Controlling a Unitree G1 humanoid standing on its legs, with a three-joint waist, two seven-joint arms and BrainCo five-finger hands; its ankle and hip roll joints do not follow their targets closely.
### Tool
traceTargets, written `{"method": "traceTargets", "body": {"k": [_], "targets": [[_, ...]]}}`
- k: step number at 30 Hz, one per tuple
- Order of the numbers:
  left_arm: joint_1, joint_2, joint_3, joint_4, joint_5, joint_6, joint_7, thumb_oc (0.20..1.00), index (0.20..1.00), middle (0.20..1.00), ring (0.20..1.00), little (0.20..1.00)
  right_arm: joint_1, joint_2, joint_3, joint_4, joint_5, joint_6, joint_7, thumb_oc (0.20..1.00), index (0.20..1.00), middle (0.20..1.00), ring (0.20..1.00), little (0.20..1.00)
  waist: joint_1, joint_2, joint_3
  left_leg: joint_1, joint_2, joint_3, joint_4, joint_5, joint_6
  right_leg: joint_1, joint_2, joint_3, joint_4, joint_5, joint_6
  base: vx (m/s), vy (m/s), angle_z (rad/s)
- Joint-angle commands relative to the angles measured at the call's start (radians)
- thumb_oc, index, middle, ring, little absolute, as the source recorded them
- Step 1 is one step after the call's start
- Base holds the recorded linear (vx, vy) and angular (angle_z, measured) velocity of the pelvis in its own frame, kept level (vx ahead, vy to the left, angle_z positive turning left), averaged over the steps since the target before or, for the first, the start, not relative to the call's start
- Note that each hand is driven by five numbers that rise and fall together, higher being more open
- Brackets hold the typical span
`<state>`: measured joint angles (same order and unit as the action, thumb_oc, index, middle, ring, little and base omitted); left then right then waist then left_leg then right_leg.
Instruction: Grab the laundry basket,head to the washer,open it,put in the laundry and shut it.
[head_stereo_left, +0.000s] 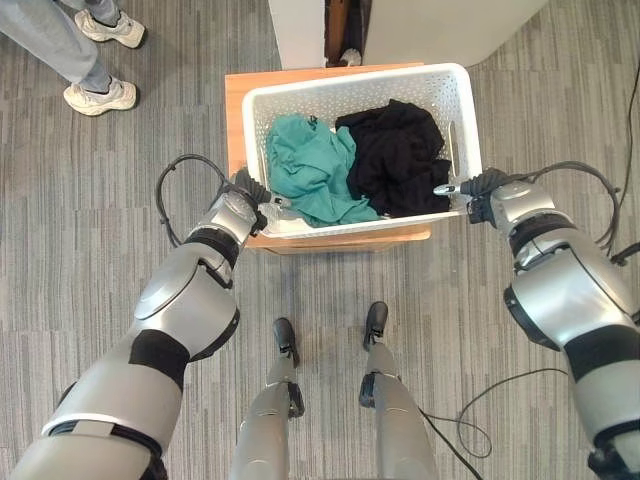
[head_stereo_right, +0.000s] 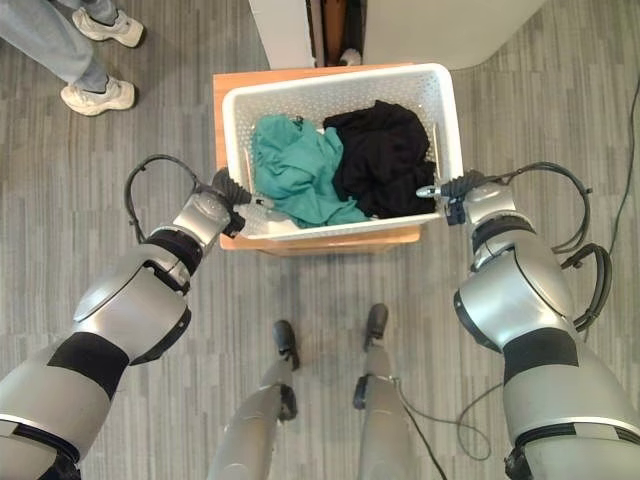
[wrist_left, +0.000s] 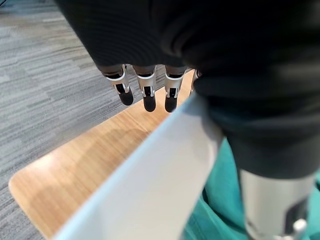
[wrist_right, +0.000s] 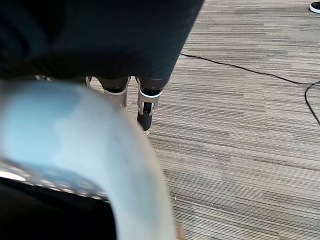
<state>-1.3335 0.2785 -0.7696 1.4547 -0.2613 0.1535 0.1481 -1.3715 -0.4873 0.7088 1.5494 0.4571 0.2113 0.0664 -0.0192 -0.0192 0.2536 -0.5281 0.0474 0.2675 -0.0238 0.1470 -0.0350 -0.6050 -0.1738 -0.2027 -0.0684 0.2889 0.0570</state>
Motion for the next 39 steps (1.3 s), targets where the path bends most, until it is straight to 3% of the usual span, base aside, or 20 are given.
{"method": "traceTargets", "body": {"k": [1,15,21,22,23,24,25,28,31,32,33,39], "targets": [[-0.178,0.064,-0.056,0.061,0.059,-0.036,0.038,1.0,1.0,1.0,1.0,1.0,-0.253,-0.075,0.065,0.062,0.017,-0.044,-0.026,1.0,1.0,1.0,1.0,1.0,-0.005,0.041,0.135,0.001,0.065,-0.114,-0.063,0.068,-0.084,0.107,-0.058,-0.008,-0.019,-0.009,0.127,0.0,0.0,0.0],[-0.171,0.054,-0.068,0.037,0.072,-0.07,0.058,1.0,1.0,1.0,1.0,1.0,-0.323,-0.137,0.075,0.044,0.081,-0.077,-0.047,1.0,1.0,1.0,1.0,1.0,0.007,0.031,0.144,-0.038,0.066,-0.126,-0.063,0.077,-0.089,0.083,-0.065,-0.024,-0.019,-0.003,0.136,0.0,-0.002,0.02],[-0.171,0.052,-0.063,0.001,0.068,-0.088,0.069,1.0,1.0,1.0,1.0,1.0,-0.336,-0.176,0.074,0.048,0.084,-0.088,-0.061,1.0,1.0,1.0,1.0,1.0,0.033,0.043,0.159,-0.078,0.061,-0.134,-0.063,0.083,-0.091,0.054,-0.069,-0.03,-0.019,0.001,0.142,0.0,-0.009,0.05],[-0.168,0.048,-0.063,-0.005,0.068,-0.09,0.07,1.0,1.0,1.0,1.0,1.0,-0.332,-0.178,0.073,0.049,0.083,-0.089,-0.06,0.928,0.928,0.928,0.928,0.928,0.038,0.046,0.163,-0.084,0.06,-0.137,-0.063,0.085,-0.091,0.05,-0.069,-0.033,-0.019,0.0,0.142,0.01,-0.016,0.11],[-0.168,0.046,-0.064,-0.01,0.068,-0.092,0.07,1.0,1.0,1.0,1.0,1.0,-0.327,-0.179,0.068,0.048,0.087,-0.091,-0.062,0.796,0.796,0.796,0.796,0.796,0.041,0.048,0.164,-0.089,0.059,-0.139,-0.063,0.085,-0.091,0.047,-0.07,-0.034,-0.019,0.0,0.143,0.0,-0.015,0.05],[-0.168,0.046,-0.064,-0.011,0.068,-0.092,0.07,1.0,1.0,1.0,1.0,1.0,-0.327,-0.179,0.068,0.047,0.087,-0.091,-0.063,0.743,0.743,0.743,0.743,0.743,0.041,0.048,0.164,-0.089,0.059,-0.139,-0.063,0.085,-0.091,0.046,-0.07,-0.034,-0.019,0.0,0.143,0.0,0.0,0.0],[-0.167,0.045,-0.063,-0.018,0.068,-0.094,0.072,1.0,1.0,1.0,1.0,1.0,-0.323,-0.18,0.065,0.045,0.09,-0.093,-0.065,0.589,0.589,0.589,0.589,0.589,0.044,0.051,0.166,-0.095,0.059,-0.142,-0.063,0.086,-0.091,0.042,-0.071,-0.035,-0.019,0.001,0.143,0.0,0.0,0.0],[-0.17,0.043,-0.066,-0.034,0.066,-0.098,0.076,1.0,1.0,1.0,1.0,1.0,-0.315,-0.187,0.053,0.04,0.098,-0.099,-0.072,0.47,0.47,0.47,0.47,0.47,0.054,0.059,0.172,-0.111,0.057,-0.147,-0.063,0.088,-0.09,0.028,-0.072,-0.036,-0.019,0.001,0.144,0.0,0.0,0.0],[-0.173,0.032,-0.066,-0.043,0.067,-0.101,0.08,1.0,1.0,1.0,1.0,1.0,-0.308,-0.189,0.05,0.038,0.099,-0.104,-0.077,0.429,0.429,0.429,0.429,0.429,0.064,0.067,0.177,-0.123,0.055,-0.152,-0.063,0.089,-0.089,0.017,-0.072,-0.035,-0.019,0.001,0.145,0.0,0.0,0.0],[-0.177,0.029,-0.069,-0.045,0.067,-0.102,0.081,1.0,1.0,1.0,1.0,1.0,-0.305,-0.186,0.046,0.038,0.1,-0.106,-0.078,0.379,0.379,0.379,0.379,0.379,0.067,0.07,0.179,-0.127,0.055,-0.154,-0.063,0.09,-0.088,0.012,-0.072,-0.035,-0.019,0.002,0.144,0.0,0.0,0.0],[-0.179,0.02,-0.07,-0.05,0.068,-0.103,0.083,1.0,1.0,1.0,1.0,1.0,-0.297,-0.178,0.044,0.036,0.102,-0.111,-0.079,0.2,0.2,0.2,0.2,0.2,0.071,0.076,0.183,-0.133,0.053,-0.157,-0.063,0.091,-0.087,0.005,-0.073,-0.035,-0.019,0.003,0.144,0.0,0.0,0.0],[-0.17,-0.004,-0.062,-0.062,0.08,-0.105,0.092,1.0,1.0,1.0,1.0,1.0,-0.263,-0.156,0.021,0.009,0.124,-0.129,-0.09,0.2,0.2,0.2,0.2,0.2,0.073,0.087,0.193,-0.142,0.048,-0.16,-0.063,0.092,-0.086,-0.01,-0.075,-0.027,-0.019,0.007,0.143,0.0,0.0,0.0]]}}
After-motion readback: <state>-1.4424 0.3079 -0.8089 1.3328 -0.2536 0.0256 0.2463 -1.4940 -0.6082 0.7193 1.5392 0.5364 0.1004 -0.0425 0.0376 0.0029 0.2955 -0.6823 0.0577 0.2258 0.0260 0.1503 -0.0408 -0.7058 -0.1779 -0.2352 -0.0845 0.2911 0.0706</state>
